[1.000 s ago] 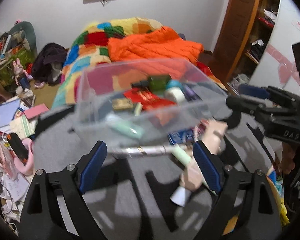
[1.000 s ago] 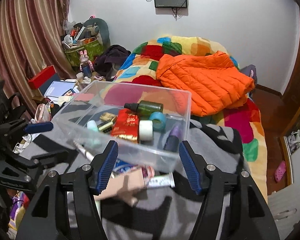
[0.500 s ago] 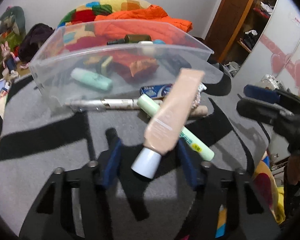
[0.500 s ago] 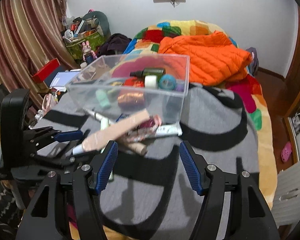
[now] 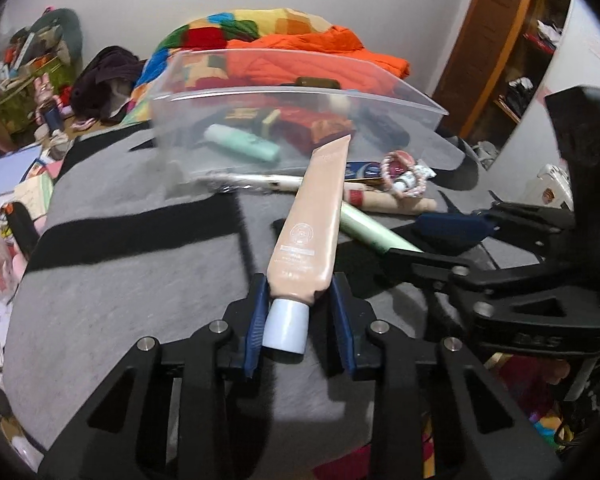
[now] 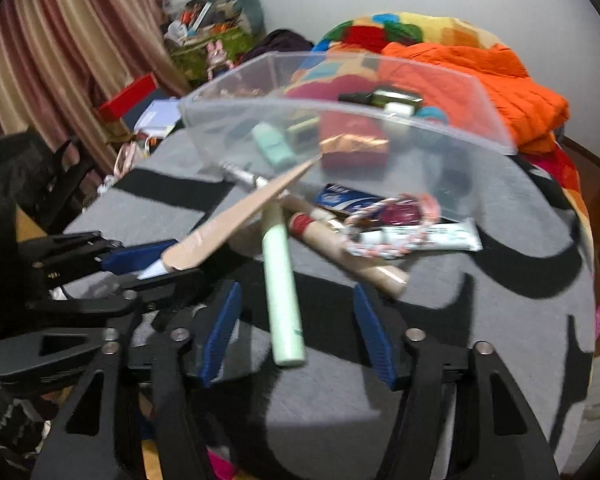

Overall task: Organize objects
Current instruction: 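Grasp the beige foundation tube with the left gripper while the right grasps the pale green stick, then carry the foundation tube and green stick over the clear box and release both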

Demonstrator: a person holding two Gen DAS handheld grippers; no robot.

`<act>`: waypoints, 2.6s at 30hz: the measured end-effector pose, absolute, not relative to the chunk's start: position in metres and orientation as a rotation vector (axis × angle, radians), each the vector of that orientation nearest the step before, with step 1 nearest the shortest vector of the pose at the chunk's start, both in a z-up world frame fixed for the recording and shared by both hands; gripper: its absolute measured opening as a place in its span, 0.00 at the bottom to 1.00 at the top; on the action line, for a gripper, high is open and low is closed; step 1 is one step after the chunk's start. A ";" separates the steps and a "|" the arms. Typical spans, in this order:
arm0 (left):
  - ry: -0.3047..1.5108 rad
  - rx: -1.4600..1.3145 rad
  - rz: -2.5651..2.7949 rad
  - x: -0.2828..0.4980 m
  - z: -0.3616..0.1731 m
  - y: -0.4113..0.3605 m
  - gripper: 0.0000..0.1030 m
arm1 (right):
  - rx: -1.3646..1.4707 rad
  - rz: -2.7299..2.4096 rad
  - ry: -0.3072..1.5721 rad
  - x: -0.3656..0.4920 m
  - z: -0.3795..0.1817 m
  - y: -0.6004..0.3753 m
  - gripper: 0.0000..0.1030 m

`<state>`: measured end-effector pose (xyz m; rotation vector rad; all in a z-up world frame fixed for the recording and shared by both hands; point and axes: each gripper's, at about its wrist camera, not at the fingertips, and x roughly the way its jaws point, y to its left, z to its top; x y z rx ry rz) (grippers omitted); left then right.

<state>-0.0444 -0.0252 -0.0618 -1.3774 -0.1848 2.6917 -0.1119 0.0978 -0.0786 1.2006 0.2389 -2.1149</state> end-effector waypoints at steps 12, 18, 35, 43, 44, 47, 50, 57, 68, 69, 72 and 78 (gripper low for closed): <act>-0.225 -1.284 2.729 -0.030 -0.045 -0.030 0.30 | 1.170 -2.146 0.218 -0.104 -0.077 0.096 0.14; -0.218 -1.205 2.751 -0.024 -0.024 -0.026 0.30 | 1.129 -2.188 0.154 -0.094 -0.057 0.117 0.14; -0.221 -1.055 2.865 -0.058 0.023 -0.039 0.30 | 0.909 -2.347 0.053 -0.118 0.014 0.142 0.14; -0.220 -1.042 2.906 -0.094 0.034 -0.052 0.30 | 0.837 -2.418 0.041 -0.149 0.037 0.142 0.14; -0.221 -1.041 2.909 -0.099 0.035 -0.053 0.30 | 0.829 -2.430 0.048 -0.153 0.039 0.142 0.14; -0.255 -1.056 2.892 -0.115 0.034 -0.060 0.30 | 0.834 -2.450 0.084 -0.170 0.038 0.138 0.14; -0.249 -1.093 2.891 -0.132 0.029 -0.064 0.30 | 0.861 -2.469 0.124 -0.184 0.032 0.135 0.14; -0.200 -1.218 2.876 -0.166 0.007 -0.068 0.30 | 0.952 -2.491 0.288 -0.208 0.004 0.117 0.14; -0.180 -1.236 2.839 -0.166 0.001 -0.062 0.32 | 0.986 -2.352 0.333 -0.204 -0.012 0.083 0.25; -0.183 -1.222 2.840 -0.162 0.005 -0.062 0.35 | 0.976 -2.350 0.328 -0.202 -0.009 0.084 0.27; -0.187 -1.186 2.848 -0.151 0.013 -0.062 0.41 | 0.961 -2.349 0.306 -0.196 -0.004 0.091 0.29; -0.149 -1.178 2.832 -0.128 0.013 -0.055 0.49 | 0.956 -2.369 0.250 -0.184 0.007 0.113 0.30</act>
